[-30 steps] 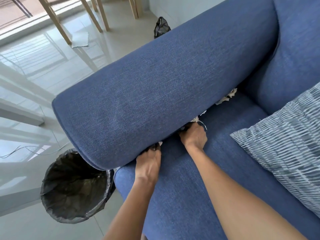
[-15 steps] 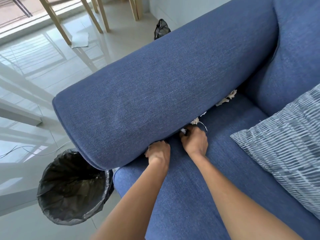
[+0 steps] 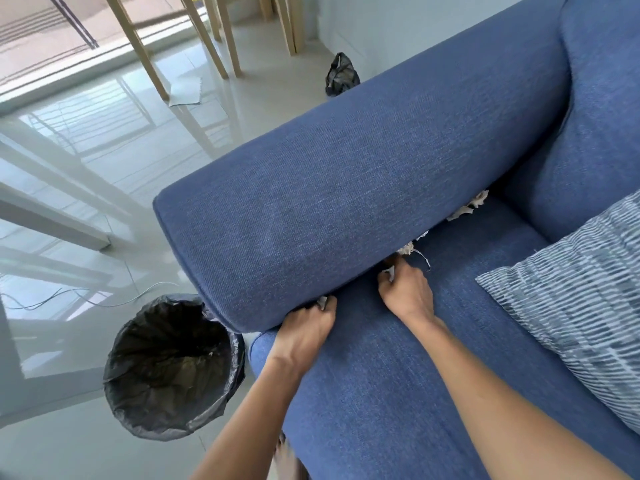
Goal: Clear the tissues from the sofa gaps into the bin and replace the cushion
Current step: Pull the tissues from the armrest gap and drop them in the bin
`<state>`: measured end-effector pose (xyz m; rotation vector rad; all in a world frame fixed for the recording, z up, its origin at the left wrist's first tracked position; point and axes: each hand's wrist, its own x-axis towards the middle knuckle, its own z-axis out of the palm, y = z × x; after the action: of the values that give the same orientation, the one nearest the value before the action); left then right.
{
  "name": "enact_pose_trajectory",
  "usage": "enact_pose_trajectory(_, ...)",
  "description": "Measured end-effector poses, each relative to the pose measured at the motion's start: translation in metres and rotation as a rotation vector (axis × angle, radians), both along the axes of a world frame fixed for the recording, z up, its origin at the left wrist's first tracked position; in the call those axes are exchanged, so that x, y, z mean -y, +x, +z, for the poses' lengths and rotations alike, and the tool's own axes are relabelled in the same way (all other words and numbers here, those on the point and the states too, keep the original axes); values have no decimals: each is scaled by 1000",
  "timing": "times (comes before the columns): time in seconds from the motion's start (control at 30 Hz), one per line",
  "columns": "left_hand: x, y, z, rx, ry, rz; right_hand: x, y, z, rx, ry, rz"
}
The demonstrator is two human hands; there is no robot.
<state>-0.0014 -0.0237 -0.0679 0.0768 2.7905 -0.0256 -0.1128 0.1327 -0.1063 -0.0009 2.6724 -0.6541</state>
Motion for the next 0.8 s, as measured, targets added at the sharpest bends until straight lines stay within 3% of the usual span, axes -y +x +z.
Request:
enact_pose_trajectory(0.27, 14, 59, 3, -115, 131, 121, 17, 40, 17, -43, -10, -5)
enact_pose_trajectory(0.5, 55, 134, 21, -121, 207, 403, 62, 109, 38, -29, -44, 164)
enact_pose_trajectory(0.8, 132, 219, 18, -275, 531, 950, 143, 188, 34, -14, -123, 324)
